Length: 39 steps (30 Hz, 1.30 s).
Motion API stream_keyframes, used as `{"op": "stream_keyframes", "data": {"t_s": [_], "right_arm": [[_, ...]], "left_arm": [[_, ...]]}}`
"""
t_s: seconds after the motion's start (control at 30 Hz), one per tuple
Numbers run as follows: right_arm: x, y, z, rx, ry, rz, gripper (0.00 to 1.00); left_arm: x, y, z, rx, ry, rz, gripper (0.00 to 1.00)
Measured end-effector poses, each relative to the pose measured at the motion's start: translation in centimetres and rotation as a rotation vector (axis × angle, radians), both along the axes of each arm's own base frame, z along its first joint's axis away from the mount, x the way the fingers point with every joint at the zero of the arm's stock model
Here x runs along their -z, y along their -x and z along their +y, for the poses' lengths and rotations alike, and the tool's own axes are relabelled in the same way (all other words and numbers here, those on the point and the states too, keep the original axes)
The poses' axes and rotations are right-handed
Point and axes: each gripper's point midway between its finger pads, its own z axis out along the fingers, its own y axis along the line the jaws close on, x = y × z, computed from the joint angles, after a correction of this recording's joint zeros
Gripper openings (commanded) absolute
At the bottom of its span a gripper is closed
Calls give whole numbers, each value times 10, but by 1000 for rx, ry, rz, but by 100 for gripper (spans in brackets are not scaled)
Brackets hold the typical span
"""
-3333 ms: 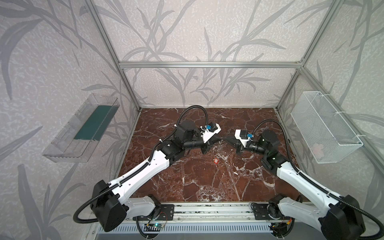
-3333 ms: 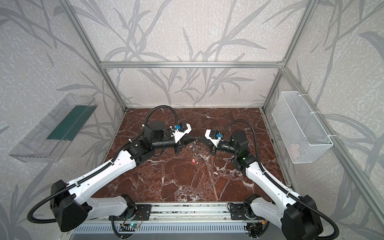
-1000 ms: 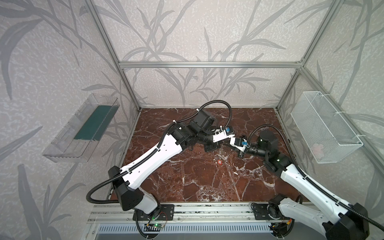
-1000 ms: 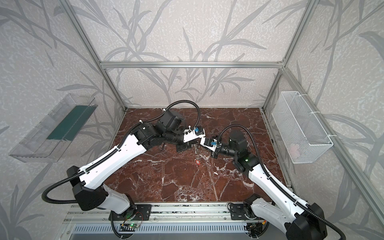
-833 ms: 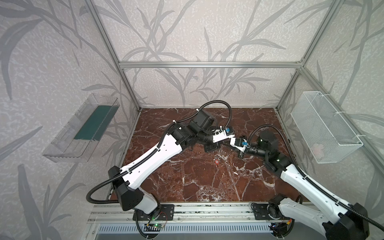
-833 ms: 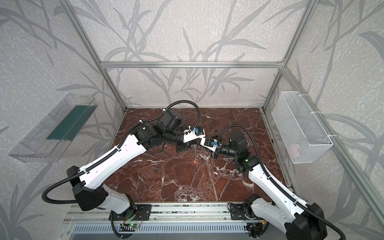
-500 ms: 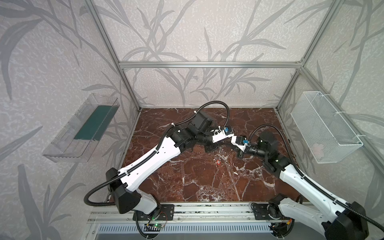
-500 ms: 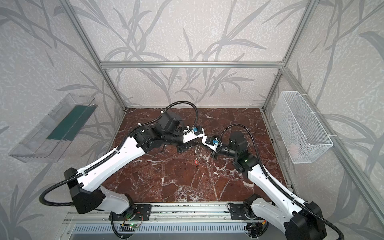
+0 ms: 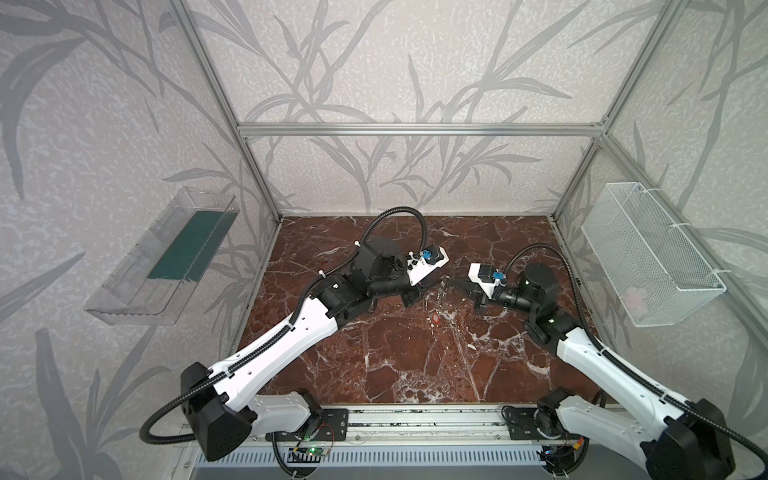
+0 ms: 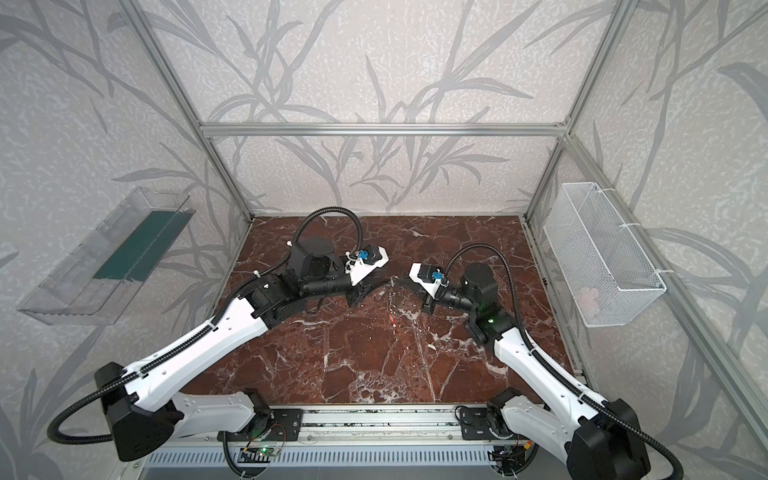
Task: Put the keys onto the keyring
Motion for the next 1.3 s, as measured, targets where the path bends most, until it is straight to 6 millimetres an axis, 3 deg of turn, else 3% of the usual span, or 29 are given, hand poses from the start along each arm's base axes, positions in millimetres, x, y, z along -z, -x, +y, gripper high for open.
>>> {"op": "stream_keyframes", "data": {"t_s": [0.2, 0.67, 0.77, 0.93, 1.3], "right_arm": [[-5, 0, 0, -2, -17, -1, 0], [-6, 0, 0, -2, -29, 11, 0], [-6, 0, 0, -2, -29, 11, 0], [-7, 0, 0, -1, -31, 13, 0], [-16, 0, 0, 2, -66, 9, 0]], "left_arm": [[-4, -2, -3, -1, 25, -12, 15], [3, -1, -5, 16, 17, 5, 16], [4, 0, -6, 23, 14, 8, 7], [8, 0, -7, 31, 4, 12, 0], [12, 2, -10, 59, 2, 25, 0]]}}
